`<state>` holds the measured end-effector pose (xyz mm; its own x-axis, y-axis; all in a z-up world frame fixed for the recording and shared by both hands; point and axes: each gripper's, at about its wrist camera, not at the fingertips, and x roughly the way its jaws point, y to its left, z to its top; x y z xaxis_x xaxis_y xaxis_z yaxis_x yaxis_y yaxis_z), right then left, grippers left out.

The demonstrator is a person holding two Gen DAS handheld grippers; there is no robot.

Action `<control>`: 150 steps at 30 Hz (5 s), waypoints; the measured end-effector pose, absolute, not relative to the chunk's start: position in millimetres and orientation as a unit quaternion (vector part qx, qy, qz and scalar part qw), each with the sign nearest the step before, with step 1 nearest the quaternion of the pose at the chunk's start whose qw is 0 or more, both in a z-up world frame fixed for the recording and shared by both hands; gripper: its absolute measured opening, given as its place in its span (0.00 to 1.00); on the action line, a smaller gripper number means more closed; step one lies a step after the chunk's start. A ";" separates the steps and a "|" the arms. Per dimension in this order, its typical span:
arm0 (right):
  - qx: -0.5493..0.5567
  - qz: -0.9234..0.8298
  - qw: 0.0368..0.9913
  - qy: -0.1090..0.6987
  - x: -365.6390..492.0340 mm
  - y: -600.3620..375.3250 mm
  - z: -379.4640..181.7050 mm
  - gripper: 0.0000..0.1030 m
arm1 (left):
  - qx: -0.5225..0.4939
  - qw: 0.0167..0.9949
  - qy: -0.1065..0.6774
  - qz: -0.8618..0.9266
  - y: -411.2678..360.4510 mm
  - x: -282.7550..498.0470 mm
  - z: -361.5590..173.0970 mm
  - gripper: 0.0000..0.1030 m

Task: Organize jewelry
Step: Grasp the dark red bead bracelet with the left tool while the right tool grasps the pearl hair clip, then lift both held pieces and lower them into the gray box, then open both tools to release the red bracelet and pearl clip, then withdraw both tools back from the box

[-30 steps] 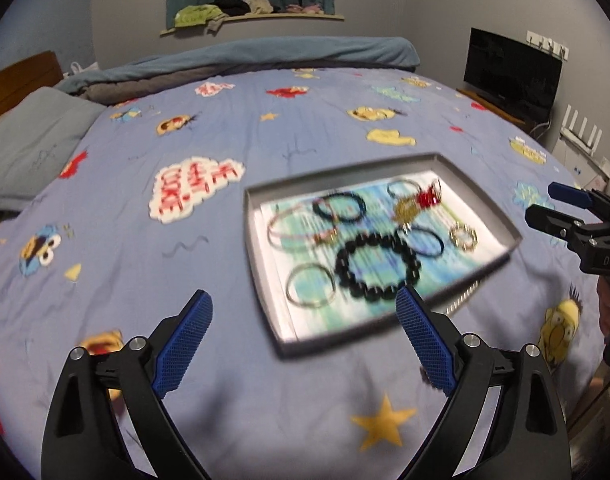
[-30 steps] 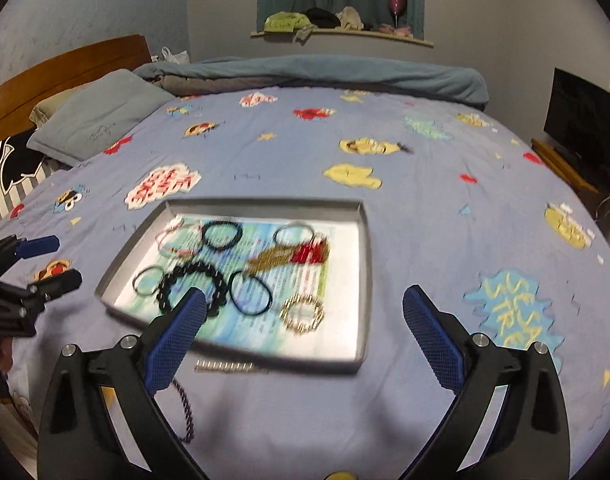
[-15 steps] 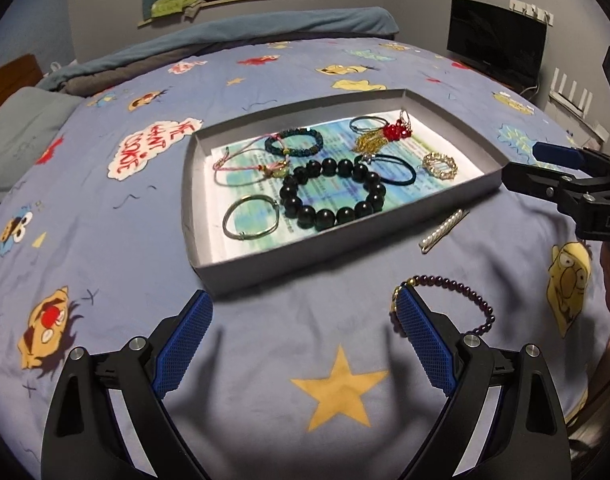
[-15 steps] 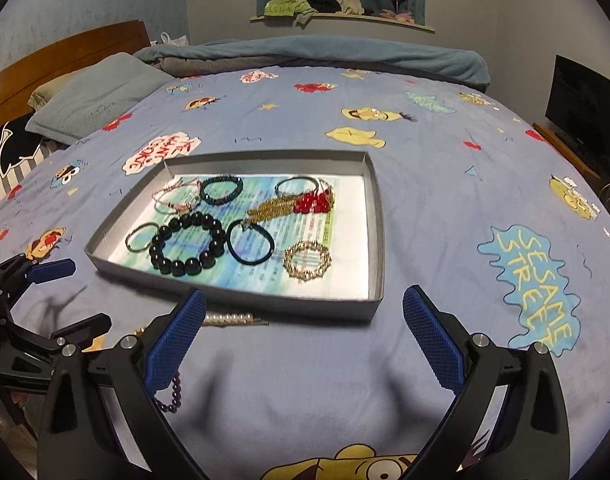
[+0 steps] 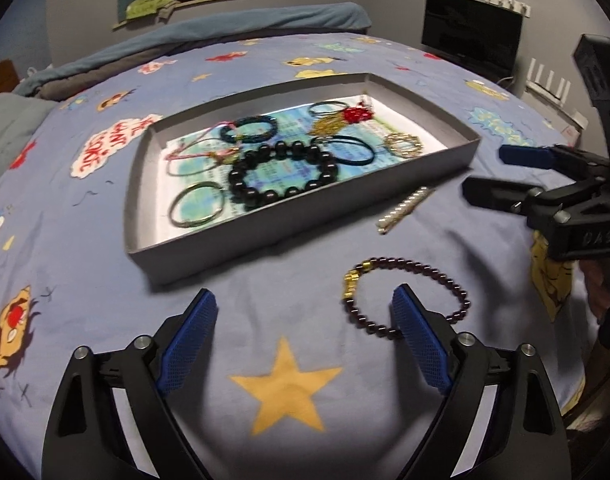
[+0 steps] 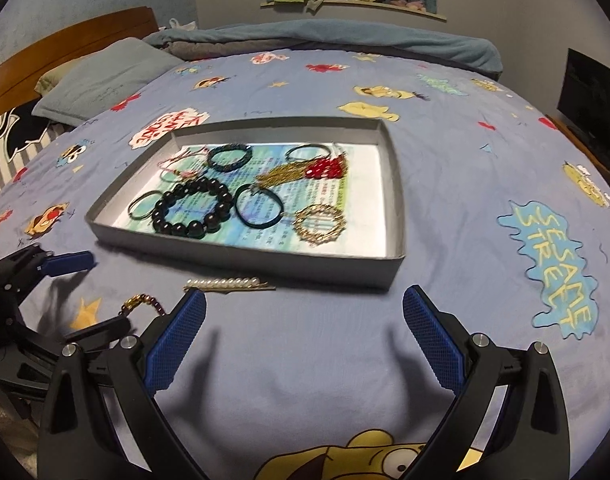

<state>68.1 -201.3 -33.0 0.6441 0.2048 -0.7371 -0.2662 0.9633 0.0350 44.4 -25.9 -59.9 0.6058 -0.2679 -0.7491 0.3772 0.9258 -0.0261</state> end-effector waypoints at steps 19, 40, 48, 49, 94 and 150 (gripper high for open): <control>-0.033 0.178 0.893 0.412 65.7 -183.4 -43.4 0.91 | 0.089 0.885 0.403 -0.217 -34.8 39.4 -64.9 0.07; -0.070 0.160 0.899 0.401 75.8 -144.6 -64.6 0.81 | 0.079 0.882 0.418 -0.201 -8.6 31.9 -66.6 0.07; -0.073 0.155 0.902 0.396 75.2 -145.1 -64.6 0.67 | 0.082 0.883 0.418 -0.200 -8.4 31.2 -67.4 0.07; -0.073 0.155 0.903 0.394 74.2 -145.2 -63.7 0.67 | 0.082 0.883 0.417 -0.200 -8.5 31.2 -67.7 0.07; -0.030 0.120 0.923 0.365 169.8 -197.3 -22.3 0.67 | 0.015 0.882 0.388 -0.267 -50.2 143.4 -30.3 0.07; 0.005 0.097 0.928 0.360 69.6 -223.8 31.4 0.95 | 0.035 0.912 0.398 -0.091 15.3 68.6 8.6 0.90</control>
<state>69.6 -223.8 31.4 0.7216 0.1835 -0.6675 -0.1760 0.9812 0.0794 68.6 15.3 8.6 0.6671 -0.1383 -0.7320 0.1947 0.9808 -0.0079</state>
